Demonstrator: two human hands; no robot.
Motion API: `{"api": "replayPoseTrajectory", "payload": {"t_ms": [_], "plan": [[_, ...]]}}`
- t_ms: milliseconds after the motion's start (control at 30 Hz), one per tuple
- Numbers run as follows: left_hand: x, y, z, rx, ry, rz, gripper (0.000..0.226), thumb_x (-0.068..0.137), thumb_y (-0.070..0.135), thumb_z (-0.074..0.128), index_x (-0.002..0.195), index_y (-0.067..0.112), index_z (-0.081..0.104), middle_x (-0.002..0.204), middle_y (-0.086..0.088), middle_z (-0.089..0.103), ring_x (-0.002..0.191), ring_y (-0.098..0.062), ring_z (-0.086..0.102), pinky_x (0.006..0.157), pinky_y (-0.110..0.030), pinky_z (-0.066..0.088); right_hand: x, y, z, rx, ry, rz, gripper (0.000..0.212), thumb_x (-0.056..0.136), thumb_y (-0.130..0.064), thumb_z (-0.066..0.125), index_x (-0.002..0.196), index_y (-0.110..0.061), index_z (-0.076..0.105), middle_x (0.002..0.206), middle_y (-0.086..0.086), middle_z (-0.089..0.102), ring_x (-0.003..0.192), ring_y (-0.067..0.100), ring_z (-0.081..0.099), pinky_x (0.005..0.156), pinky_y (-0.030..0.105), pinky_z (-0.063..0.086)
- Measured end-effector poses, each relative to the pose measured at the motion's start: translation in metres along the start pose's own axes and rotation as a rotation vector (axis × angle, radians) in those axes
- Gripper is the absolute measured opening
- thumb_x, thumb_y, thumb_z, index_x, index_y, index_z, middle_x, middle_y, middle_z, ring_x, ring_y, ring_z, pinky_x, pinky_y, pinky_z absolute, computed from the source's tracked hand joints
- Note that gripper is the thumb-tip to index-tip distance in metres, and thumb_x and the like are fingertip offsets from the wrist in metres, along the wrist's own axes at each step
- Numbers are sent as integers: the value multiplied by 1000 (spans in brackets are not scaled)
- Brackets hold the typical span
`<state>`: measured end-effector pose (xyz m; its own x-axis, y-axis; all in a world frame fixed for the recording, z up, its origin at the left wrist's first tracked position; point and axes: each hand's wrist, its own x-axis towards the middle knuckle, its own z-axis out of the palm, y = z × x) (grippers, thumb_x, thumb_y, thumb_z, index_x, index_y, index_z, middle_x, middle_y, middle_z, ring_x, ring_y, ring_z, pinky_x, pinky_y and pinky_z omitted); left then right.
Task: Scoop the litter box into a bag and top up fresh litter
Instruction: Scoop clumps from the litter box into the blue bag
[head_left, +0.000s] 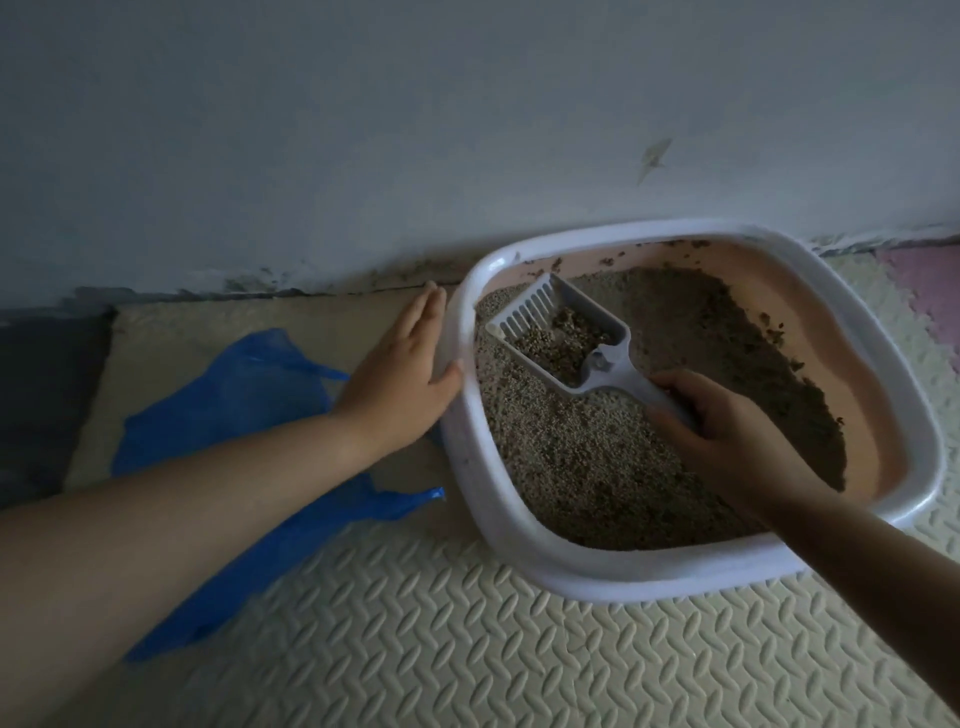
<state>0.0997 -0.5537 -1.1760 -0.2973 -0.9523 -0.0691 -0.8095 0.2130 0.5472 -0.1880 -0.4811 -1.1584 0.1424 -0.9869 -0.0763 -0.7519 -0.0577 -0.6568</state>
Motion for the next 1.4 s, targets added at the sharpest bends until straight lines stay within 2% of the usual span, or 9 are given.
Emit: {"api": "replayPoseTrajectory", "payload": {"t_ms": [100, 300, 400, 567, 767, 900, 1000, 1200, 1400], "plan": [[-28, -27, -32, 89, 39, -2, 71, 96, 30, 49, 153, 21, 7, 160, 9, 1, 138, -19, 31, 110, -26, 27, 13, -22, 11, 85, -30, -36, 21, 91, -23, 55, 100, -42, 54, 65, -4, 58, 51, 11, 53, 46, 24, 39], [-85, -90, -69, 232, 120, -146, 63, 90, 24, 61, 146, 15, 32, 157, 3, 17, 145, -15, 16, 115, -35, 25, 41, -63, 44, 58, -228, -176, 14, 92, -20, 57, 99, -32, 60, 64, -4, 56, 49, 9, 49, 45, 21, 35], [-104, -106, -79, 322, 130, -163, 55, 84, 21, 67, 135, 14, 47, 155, -3, 24, 142, -24, 25, 111, -44, 33, 52, -79, 61, -15, -332, -257, 14, 91, -22, 58, 100, -32, 60, 63, -3, 57, 51, 13, 52, 46, 25, 36], [-116, -114, -89, 368, 132, -217, 45, 82, 19, 66, 126, 17, 55, 131, -2, 46, 119, -24, 50, 92, -38, 46, 65, -97, 84, -104, -459, -344, 23, 89, -26, 59, 105, -42, 57, 62, -8, 60, 54, 6, 56, 51, 23, 41], [-117, -120, -93, 366, 52, -269, 53, 87, 13, 57, 139, 20, 45, 127, 2, 45, 115, -17, 49, 82, -33, 46, 76, -122, 106, -204, -457, -407, 31, 84, -39, 52, 114, -38, 58, 77, -10, 65, 66, 5, 60, 60, 29, 47], [-118, -122, -94, 347, 55, -269, 62, 84, 7, 58, 142, 17, 41, 125, 0, 45, 109, -20, 52, 80, -38, 49, 87, -149, 126, -278, -431, -531, 29, 89, -28, 53, 117, -32, 59, 100, -8, 66, 93, 14, 62, 66, 23, 36], [-121, -122, -93, 309, 61, -256, 69, 80, 5, 61, 144, 14, 38, 125, -3, 44, 110, -22, 52, 83, -39, 49, 96, -162, 141, -381, -413, -573, 36, 91, -29, 51, 127, -34, 54, 115, -4, 62, 107, 19, 59, 82, 31, 46], [-126, -121, -94, 288, 72, -263, 76, 80, 4, 62, 148, 16, 30, 129, -2, 38, 106, -20, 52, 82, -38, 48, 94, -164, 159, -457, -335, -627, 47, 93, -30, 47, 138, -40, 40, 109, 0, 50, 91, 26, 60, 71, 37, 50], [-128, -120, -93, 299, 58, -261, 80, 80, 5, 63, 149, 16, 25, 131, -1, 35, 107, -20, 51, 79, -28, 44, 85, -163, 162, -440, -369, -612, 59, 90, -20, 46, 145, -37, 31, 116, 6, 42, 102, 25, 52, 79, 36, 45]]}}
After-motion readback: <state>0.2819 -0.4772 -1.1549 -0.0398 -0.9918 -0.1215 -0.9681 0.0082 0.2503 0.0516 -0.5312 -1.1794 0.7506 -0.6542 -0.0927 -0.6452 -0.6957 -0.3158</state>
